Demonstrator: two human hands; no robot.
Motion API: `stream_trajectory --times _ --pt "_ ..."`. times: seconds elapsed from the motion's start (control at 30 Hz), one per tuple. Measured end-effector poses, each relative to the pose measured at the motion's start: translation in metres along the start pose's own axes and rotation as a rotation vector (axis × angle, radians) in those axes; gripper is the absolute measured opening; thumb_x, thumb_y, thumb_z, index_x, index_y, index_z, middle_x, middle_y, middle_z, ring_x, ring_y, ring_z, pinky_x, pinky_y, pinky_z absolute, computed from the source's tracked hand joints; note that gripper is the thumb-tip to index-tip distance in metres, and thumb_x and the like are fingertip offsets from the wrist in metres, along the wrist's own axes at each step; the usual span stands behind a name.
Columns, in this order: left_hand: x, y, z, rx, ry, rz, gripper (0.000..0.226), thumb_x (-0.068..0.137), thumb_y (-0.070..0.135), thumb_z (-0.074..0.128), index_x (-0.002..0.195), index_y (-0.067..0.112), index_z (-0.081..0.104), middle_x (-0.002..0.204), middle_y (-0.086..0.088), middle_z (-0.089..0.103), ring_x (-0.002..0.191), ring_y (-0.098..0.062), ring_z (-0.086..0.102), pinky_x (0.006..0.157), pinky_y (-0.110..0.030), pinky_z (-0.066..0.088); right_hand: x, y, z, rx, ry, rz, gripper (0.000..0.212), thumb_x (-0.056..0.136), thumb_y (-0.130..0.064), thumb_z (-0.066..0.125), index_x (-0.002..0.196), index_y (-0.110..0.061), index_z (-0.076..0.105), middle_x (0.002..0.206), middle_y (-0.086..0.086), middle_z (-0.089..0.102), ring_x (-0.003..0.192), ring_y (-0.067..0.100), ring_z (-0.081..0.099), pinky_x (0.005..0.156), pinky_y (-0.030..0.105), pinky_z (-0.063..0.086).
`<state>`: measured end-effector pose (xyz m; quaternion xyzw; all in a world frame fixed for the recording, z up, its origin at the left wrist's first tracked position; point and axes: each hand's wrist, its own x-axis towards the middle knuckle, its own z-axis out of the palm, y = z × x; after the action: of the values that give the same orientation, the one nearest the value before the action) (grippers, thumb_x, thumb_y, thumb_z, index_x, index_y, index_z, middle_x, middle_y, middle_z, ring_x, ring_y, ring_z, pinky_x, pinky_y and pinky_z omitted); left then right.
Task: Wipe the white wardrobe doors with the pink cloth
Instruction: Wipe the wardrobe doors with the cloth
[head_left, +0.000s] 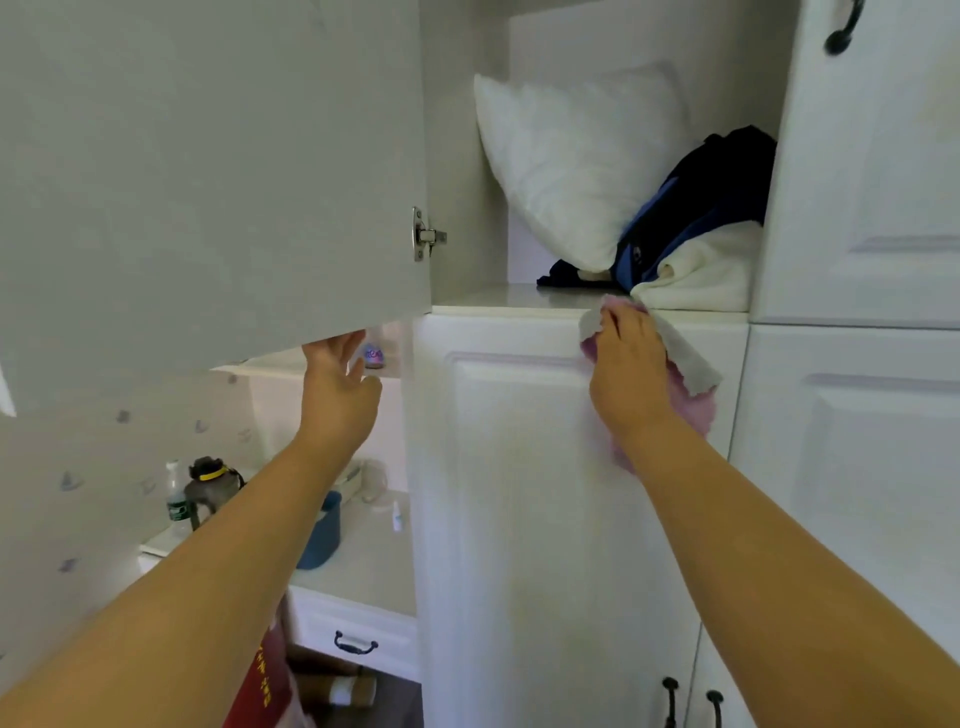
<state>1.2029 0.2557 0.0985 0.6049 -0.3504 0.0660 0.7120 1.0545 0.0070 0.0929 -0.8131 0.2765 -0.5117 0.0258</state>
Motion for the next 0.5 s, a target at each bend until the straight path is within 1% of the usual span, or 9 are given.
stream_trajectory --times 0.07,0.1,0.17,0.23,0.27,0.33,0.4,0.47,0.5 --pt "-0.001 0.001 0.001 0.001 -0.010 -0.001 0.083 0.086 -0.027 0.042 0.135 0.038 0.024 0.124 0.027 0.048 0.117 0.008 0.049 0.109 -0.022 0.037 0.000 -0.009 -0.006 0.062 -0.038 0.092 0.050 0.095 0.008 0.048 0.145 0.005 0.042 0.151 0.018 0.040 0.141 0.024 0.035 0.115 0.020 0.024" --pt "-0.003 0.000 0.003 0.007 -0.017 -0.006 0.082 0.085 -0.026 0.042 0.137 0.036 0.025 0.125 0.025 0.048 0.116 0.010 0.049 0.111 -0.024 0.037 0.001 -0.013 -0.008 0.087 -0.010 0.099 0.040 0.098 0.007 0.044 0.139 0.009 0.046 0.147 0.018 0.043 0.134 0.013 0.041 0.103 0.008 0.026" --pt "-0.007 0.001 0.005 0.034 -0.050 0.000 0.080 0.087 -0.024 0.043 0.143 0.030 0.025 0.132 0.018 0.047 0.124 0.004 0.047 0.116 -0.030 0.034 -0.001 -0.022 -0.010 0.081 0.026 0.072 0.023 0.101 0.008 0.036 0.114 0.009 0.054 0.134 0.013 0.058 0.115 0.000 0.049 0.088 -0.003 0.026" --pt "-0.012 0.000 0.007 0.080 -0.094 0.006 0.076 0.090 -0.018 0.045 0.150 0.024 0.025 0.144 0.010 0.041 0.138 -0.011 0.039 0.117 -0.030 0.031 -0.008 -0.022 -0.011 0.068 0.051 0.040 0.020 0.103 0.004 0.032 0.095 -0.001 0.049 0.114 -0.009 0.069 0.111 0.014 0.052 0.093 0.007 0.034" --pt "-0.014 -0.001 0.008 0.114 -0.113 0.024 0.075 0.091 -0.015 0.046 0.152 0.023 0.025 0.149 0.007 0.037 0.142 -0.015 0.036 0.114 -0.028 0.030 -0.013 -0.023 -0.015 0.059 0.068 0.022 0.021 0.106 -0.001 0.032 0.092 -0.001 0.049 0.116 -0.006 0.067 0.113 0.018 0.052 0.099 0.015 0.036" --pt "-0.019 -0.002 0.014 0.209 -0.150 0.077 0.070 0.094 -0.009 0.048 0.154 0.022 0.029 0.155 0.002 0.032 0.143 -0.019 0.035 0.110 -0.026 0.030 -0.023 -0.019 -0.017 0.068 0.095 -0.023 0.026 0.109 -0.011 0.034 0.100 0.005 0.053 0.132 0.006 0.055 0.112 0.011 0.046 0.098 0.018 0.033" --pt "-0.024 -0.002 0.023 0.278 -0.204 0.072 0.060 0.096 -0.003 0.047 0.149 0.023 0.036 0.144 0.001 0.042 0.132 -0.015 0.043 0.112 -0.030 0.031 -0.033 -0.009 -0.017 0.143 0.092 -0.028 0.030 0.110 -0.017 0.034 0.114 0.004 0.054 0.136 -0.002 0.044 0.117 0.003 0.038 0.100 0.013 0.026" --pt "-0.029 -0.002 0.031 0.335 -0.244 0.011 0.045 0.099 0.004 0.047 0.138 0.026 0.045 0.127 0.008 0.048 0.115 -0.009 0.048 0.106 -0.031 0.036 -0.046 -0.001 -0.014 0.161 0.050 -0.008 0.032 0.110 -0.021 0.034 0.118 0.001 0.055 0.150 -0.002 0.038 0.139 0.011 0.034 0.116 0.025 0.025" --pt "-0.031 -0.002 0.035 0.369 -0.264 0.025 0.050 0.099 0.005 0.048 0.145 0.022 0.038 0.136 0.006 0.047 0.119 -0.012 0.047 0.105 -0.031 0.036 -0.052 0.004 -0.014 0.138 0.058 -0.002 0.032 0.110 -0.022 0.033 0.116 -0.006 0.060 0.155 -0.003 0.037 0.146 0.015 0.029 0.122 0.033 0.021"
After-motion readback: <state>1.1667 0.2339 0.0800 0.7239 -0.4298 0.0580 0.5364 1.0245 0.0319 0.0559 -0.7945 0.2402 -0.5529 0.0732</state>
